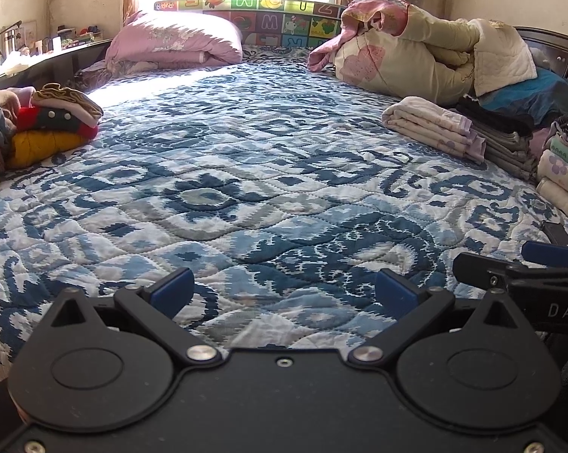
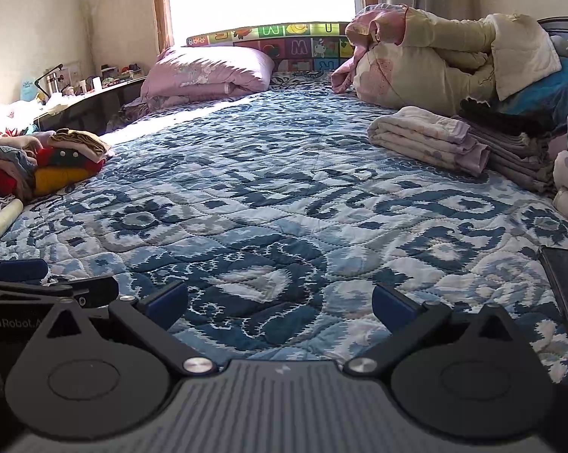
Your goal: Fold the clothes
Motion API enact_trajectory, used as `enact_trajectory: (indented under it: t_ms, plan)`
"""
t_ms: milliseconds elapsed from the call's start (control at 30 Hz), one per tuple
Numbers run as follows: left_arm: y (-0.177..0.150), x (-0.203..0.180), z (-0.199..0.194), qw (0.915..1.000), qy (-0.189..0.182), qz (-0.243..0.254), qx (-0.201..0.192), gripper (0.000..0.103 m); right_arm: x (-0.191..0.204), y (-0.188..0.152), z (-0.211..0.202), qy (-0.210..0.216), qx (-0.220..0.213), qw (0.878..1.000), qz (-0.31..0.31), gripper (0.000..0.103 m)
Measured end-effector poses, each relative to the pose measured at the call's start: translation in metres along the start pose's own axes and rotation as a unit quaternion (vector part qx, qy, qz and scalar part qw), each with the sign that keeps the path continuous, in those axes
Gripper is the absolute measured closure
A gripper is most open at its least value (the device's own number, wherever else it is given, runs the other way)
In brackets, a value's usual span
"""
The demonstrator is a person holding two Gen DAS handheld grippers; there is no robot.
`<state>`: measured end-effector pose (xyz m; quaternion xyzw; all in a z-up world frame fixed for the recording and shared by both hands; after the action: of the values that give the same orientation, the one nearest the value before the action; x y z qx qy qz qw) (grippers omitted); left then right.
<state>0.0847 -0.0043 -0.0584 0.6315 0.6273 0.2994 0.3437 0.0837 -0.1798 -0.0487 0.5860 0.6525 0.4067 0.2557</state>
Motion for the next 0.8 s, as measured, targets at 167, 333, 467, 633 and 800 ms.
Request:
enact_trajectory:
  t_ms: [167, 333, 467, 633, 800]
  plan:
    - [0.019, 0.012, -0.006, 0.9993, -0.027, -0.02, -0.017, 0.0, 0.004, 0.014, 0.008, 0.019, -0.004, 1.0, 0.018, 0.0]
    - [0.033, 0.033, 0.001, 0.9986, -0.052, -0.004, 0.014, 0.0, 0.016, 0.041, 0.025, 0.028, -0.031, 0.999, 0.004, 0.0]
    - [0.053, 0.078, 0.014, 0.9986, -0.026, -0.044, 0.013, 0.0, 0.025, 0.056, 0.058, 0.045, -0.04, 0.998, -0.006, 0.0]
    - [0.083, 0.142, 0.043, 0.997, 0.02, -0.075, 0.004, 0.001, 0.035, 0.07, 0.101, 0.065, -0.046, 0.997, -0.021, 0.0]
    - [0.134, 0.219, 0.071, 0.9921, 0.084, -0.084, -0.042, 0.01, 0.03, 0.061, 0.142, 0.094, -0.034, 0.994, -0.037, 0.0]
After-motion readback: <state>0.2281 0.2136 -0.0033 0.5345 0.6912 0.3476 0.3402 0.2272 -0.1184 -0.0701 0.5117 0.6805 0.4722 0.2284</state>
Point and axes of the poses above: each gripper's, at about its wrist camera, not at the fingertips, and z roughly the way its jaws point, x to its left, y to its top, the point moved 10 cm from there along z, roughly the way its jaws point, and after that the axes turned 1 degree about y, right-handed, at the moved point
